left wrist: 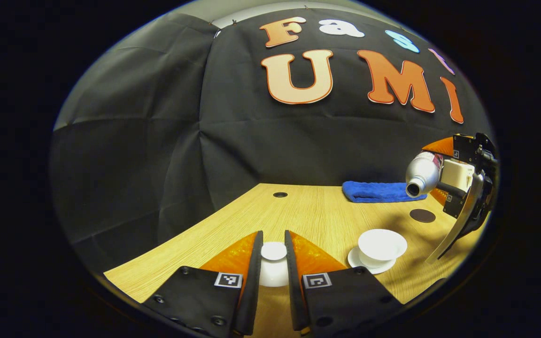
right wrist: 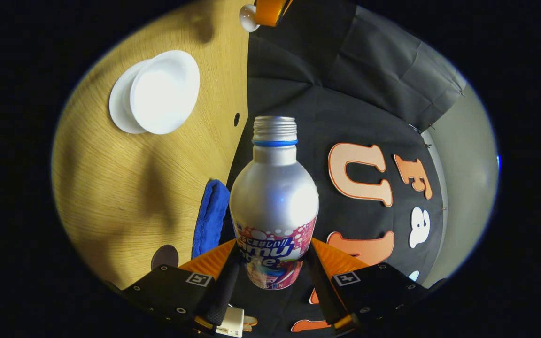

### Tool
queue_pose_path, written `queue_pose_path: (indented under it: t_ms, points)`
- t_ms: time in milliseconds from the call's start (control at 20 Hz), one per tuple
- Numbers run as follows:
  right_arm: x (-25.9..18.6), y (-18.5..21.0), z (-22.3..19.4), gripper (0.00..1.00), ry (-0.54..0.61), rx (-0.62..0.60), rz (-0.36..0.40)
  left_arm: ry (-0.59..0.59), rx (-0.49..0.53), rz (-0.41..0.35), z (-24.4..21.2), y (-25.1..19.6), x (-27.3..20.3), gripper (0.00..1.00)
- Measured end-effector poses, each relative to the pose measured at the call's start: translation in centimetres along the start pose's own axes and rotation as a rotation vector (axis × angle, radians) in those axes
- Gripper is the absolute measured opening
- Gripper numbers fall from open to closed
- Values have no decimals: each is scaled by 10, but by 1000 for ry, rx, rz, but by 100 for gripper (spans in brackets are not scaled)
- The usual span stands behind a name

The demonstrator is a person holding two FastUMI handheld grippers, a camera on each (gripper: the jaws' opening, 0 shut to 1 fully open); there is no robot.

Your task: Open the teacup lid with one hand, grasp the water bottle and pour water into the teacup with the other hand; after pouring, place the water bottle on the coaster and then close the teacup lid.

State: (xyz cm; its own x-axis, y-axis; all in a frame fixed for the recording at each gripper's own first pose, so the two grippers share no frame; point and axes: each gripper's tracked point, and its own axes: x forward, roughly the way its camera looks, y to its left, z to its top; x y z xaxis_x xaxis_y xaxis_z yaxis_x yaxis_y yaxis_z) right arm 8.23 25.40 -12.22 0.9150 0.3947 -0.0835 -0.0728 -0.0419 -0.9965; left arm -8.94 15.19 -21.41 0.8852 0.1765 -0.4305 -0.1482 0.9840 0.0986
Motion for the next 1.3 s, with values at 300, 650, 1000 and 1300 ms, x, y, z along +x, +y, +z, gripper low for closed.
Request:
queue_pose_path:
  t_ms: [300, 650, 1000, 1300]
  points:
    - [4, -9, -5, 78, 2, -76, -29, -6, 0, 12, 3, 6, -2, 33]
    - [8, -27, -7, 78, -7, -119, -64, -28, 0, 11, 3, 7, -4, 33]
    - [13, -42, -13, 78, -3, -152, -98, -33, -4, 6, 8, 6, -4, 33]
    - [16, -60, -19, 78, 2, -182, -139, -36, -6, 4, 9, 6, -4, 33]
